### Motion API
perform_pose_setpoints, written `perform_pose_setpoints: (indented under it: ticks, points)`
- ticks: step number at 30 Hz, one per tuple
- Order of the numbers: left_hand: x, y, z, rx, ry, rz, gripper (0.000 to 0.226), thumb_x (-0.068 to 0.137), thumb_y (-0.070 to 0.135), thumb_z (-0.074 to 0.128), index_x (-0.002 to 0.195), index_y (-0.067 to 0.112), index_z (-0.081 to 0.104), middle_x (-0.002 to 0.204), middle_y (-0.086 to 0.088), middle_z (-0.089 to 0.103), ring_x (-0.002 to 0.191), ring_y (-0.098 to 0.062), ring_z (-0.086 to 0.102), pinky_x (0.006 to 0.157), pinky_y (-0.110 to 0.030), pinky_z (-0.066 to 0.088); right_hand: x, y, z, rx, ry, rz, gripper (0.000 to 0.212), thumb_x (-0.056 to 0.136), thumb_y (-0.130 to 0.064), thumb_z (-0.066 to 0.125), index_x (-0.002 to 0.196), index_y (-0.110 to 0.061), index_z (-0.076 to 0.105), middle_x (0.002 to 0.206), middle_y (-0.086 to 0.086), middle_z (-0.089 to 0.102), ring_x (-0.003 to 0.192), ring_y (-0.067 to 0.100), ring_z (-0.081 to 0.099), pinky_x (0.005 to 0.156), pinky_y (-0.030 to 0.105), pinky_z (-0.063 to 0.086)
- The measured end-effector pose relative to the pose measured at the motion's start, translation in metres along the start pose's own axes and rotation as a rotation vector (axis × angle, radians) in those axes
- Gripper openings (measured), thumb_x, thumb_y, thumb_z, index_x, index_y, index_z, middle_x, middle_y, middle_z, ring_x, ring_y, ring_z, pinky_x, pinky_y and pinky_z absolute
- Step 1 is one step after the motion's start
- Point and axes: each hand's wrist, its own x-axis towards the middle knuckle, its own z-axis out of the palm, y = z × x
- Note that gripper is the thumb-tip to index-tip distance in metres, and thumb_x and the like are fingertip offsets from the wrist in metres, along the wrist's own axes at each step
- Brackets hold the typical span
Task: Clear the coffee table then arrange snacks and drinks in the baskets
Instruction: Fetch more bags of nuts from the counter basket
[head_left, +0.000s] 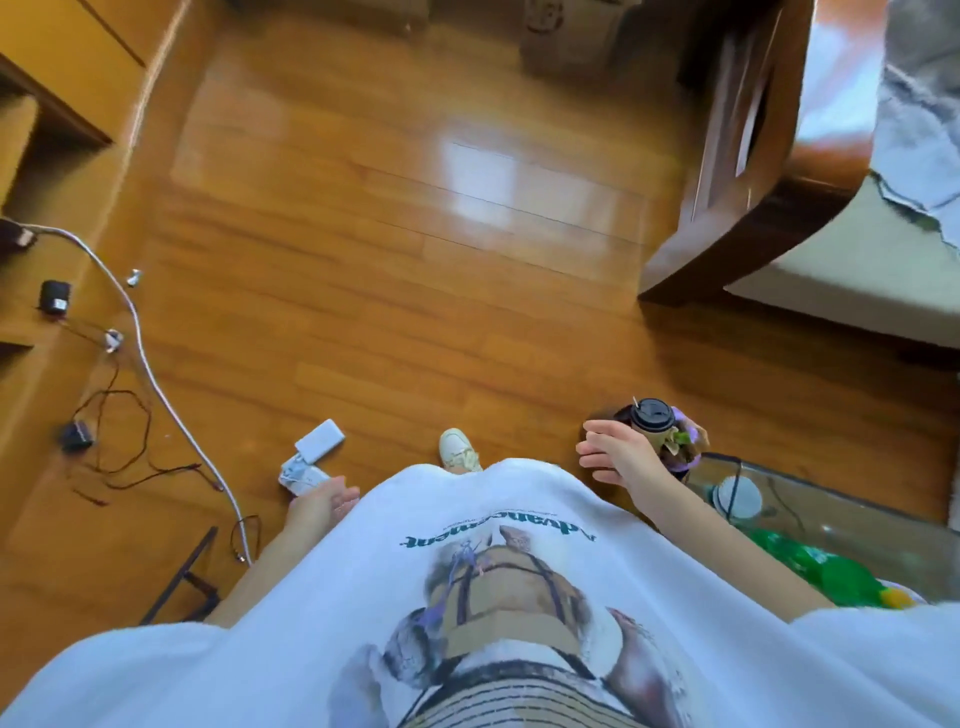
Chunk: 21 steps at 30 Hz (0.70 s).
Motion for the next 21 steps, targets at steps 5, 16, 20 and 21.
perform_pose_setpoints:
  ticks: [5, 16, 20, 21]
  points:
    - [0.003, 0.083, 0.031, 0.117, -0.071, 0.146, 0.034, 0.097, 0.015, 0.043, 0.130, 0.008, 0.050, 0.129, -0.014, 0.059, 0.103, -0.022, 0.059, 0.074, -0.027, 0.046, 0.018, -0.022, 0.007, 0.053, 0.079, 0.118, 0.031, 0.093, -0.007, 0.047, 0.124, -0.002, 0.051, 0.096, 0.019, 0.060, 0.064, 0.018, 0.053, 0.057, 0.023, 0.043]
    - [0.041, 0.236, 0.078, 0.123, -0.117, 0.197, 0.030, 0.096, 0.014, 0.044, 0.124, 0.010, 0.053, 0.110, -0.008, 0.060, 0.084, -0.014, 0.058, 0.071, -0.024, 0.044, 0.120, -0.161, 0.044, 0.067, 0.171, 0.258, 0.030, 0.094, -0.013, 0.048, 0.122, -0.006, 0.054, 0.094, 0.021, 0.063, 0.058, 0.016, 0.056, 0.057, 0.026, 0.046]
    - [0.047, 0.288, 0.072, 0.093, -0.046, 0.149, 0.030, 0.096, 0.012, 0.044, 0.124, 0.010, 0.054, 0.111, -0.011, 0.061, 0.096, -0.020, 0.056, 0.077, -0.029, 0.044, 0.159, -0.259, 0.081, -0.052, 0.099, 0.196, 0.027, 0.092, -0.009, 0.046, 0.118, -0.007, 0.054, 0.065, 0.006, 0.052, 0.034, 0.008, 0.047, 0.037, 0.016, 0.033]
    - [0.050, 0.300, 0.069, 0.068, -0.037, 0.149, 0.030, 0.096, 0.013, 0.044, 0.124, 0.010, 0.054, 0.109, -0.010, 0.061, 0.096, -0.021, 0.056, 0.075, -0.028, 0.044, 0.168, -0.283, 0.094, -0.111, 0.064, 0.173, 0.027, 0.092, -0.007, 0.046, 0.118, -0.006, 0.053, 0.064, 0.006, 0.051, 0.028, 0.005, 0.044, 0.035, 0.013, 0.030]
